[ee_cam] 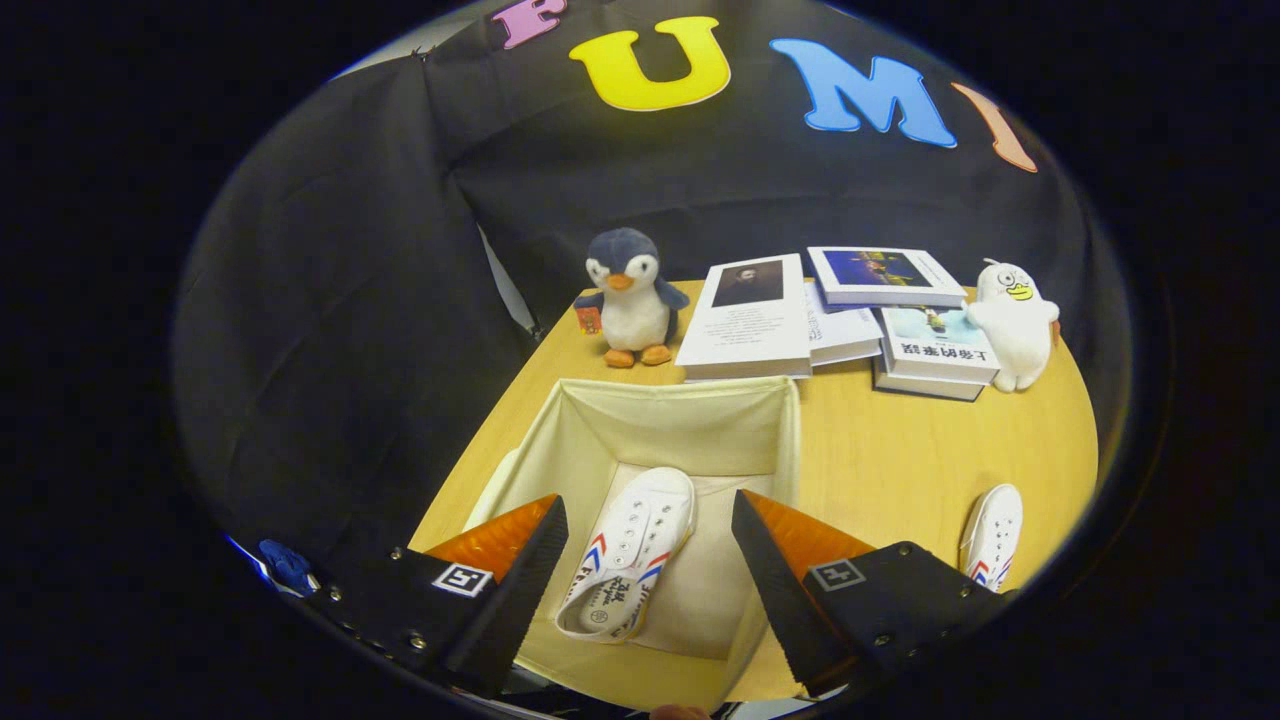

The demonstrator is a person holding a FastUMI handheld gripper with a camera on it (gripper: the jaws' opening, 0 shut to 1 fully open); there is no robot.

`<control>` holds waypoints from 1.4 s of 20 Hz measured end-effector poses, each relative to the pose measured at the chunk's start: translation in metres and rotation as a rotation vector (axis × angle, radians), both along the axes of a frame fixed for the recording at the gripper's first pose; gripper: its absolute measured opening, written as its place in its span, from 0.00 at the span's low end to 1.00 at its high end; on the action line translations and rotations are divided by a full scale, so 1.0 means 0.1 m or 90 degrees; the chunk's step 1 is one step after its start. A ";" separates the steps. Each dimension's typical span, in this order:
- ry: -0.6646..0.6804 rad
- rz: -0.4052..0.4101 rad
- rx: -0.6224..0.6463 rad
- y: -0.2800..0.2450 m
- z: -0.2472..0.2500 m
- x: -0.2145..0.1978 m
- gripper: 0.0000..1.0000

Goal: Open the storage box then place both shoes into the box .Put the left shoe in first, then the right shoe, with the right side of both shoes facing outward in a uniform manner.

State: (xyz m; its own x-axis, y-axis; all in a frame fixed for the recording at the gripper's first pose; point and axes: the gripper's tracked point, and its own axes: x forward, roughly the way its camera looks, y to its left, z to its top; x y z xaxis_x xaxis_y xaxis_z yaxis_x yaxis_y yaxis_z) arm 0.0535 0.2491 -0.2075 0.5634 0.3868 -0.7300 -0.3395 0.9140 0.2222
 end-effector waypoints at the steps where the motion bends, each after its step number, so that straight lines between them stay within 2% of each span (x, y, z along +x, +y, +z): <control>1: -0.008 -0.008 -0.007 -0.14 0.05 0.02 0.99; 7: -0.022 -0.056 -0.037 -0.94 0.20 0.12 0.99; 15: -0.015 -0.123 -0.065 -1.87 0.15 0.10 0.99; 22: 0.011 -0.183 -0.087 -2.64 -0.05 0.02 0.99; 28: 0.040 -0.212 -0.103 -3.13 -0.27 -0.10 1.00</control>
